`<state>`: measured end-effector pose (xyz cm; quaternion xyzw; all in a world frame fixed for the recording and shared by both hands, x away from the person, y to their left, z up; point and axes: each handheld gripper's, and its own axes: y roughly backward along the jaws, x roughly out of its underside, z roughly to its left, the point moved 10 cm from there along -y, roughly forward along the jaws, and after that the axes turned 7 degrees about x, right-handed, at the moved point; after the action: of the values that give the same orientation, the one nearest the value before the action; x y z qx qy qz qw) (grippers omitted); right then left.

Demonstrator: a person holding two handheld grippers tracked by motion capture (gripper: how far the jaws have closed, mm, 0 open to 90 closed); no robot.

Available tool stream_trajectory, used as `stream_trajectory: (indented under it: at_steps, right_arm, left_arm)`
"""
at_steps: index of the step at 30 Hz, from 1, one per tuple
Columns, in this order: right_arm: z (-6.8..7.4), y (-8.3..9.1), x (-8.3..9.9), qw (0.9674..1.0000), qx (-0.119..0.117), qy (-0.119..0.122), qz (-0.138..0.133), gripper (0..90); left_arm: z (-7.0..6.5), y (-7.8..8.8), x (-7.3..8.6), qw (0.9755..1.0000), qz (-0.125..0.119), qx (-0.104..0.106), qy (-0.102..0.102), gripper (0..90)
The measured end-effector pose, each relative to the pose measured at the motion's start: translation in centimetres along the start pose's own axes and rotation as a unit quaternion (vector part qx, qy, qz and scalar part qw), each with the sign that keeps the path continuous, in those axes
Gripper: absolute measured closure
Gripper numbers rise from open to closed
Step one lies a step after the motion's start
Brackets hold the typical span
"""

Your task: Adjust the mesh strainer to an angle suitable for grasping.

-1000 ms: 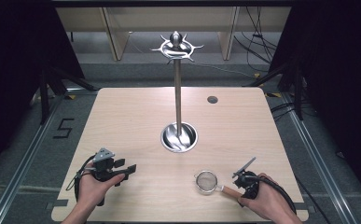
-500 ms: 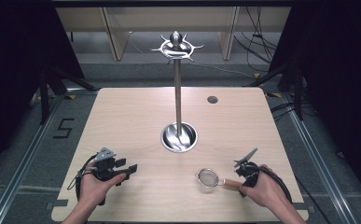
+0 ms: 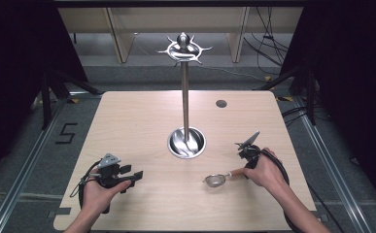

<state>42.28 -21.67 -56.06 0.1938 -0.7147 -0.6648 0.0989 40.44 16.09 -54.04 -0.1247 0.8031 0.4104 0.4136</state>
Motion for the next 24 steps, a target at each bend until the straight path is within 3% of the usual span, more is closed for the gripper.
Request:
stream_trajectory:
  at_steps: [5,8,10,12,18,21,24]
  right_arm:
    - [-0.2,-0.5,-2.3,0.9999,0.011,-0.009,0.004,89.0]
    - [-0.6,-0.5,-2.3,0.9998,0.010,-0.012,0.016,89.3]
    - [-0.8,-0.6,-2.4,0.9997,0.014,-0.021,0.009,89.5]
    - [-2.0,-0.4,-1.9,0.9990,0.017,-0.033,0.025,89.8]
    - [-2.8,-0.8,-2.2,0.9986,0.015,-0.048,0.016,90.0]
    - [-3.3,-1.0,-2.3,0.9982,0.012,-0.052,0.027,90.0]
    - [-4.3,-0.9,-2.7,0.9965,0.022,-0.076,0.028,90.0]
  left_arm:
    - [0.0,0.1,0.0,1.0000,0.002,-0.001,-0.002,40.4]
    - [0.0,0.1,-0.1,1.0000,-0.004,0.001,0.005,40.4]
    - [0.0,0.1,-0.1,1.0000,-0.004,0.001,0.002,40.4]
    - [0.1,0.1,-0.1,1.0000,0.000,0.002,0.002,40.4]
    - [-0.1,0.1,-0.1,1.0000,-0.004,0.002,0.003,40.4]
    - [0.2,0.2,0.0,1.0000,0.002,0.000,-0.002,40.3]
    - [0.2,0.2,0.0,1.0000,0.003,0.001,0.003,40.4]
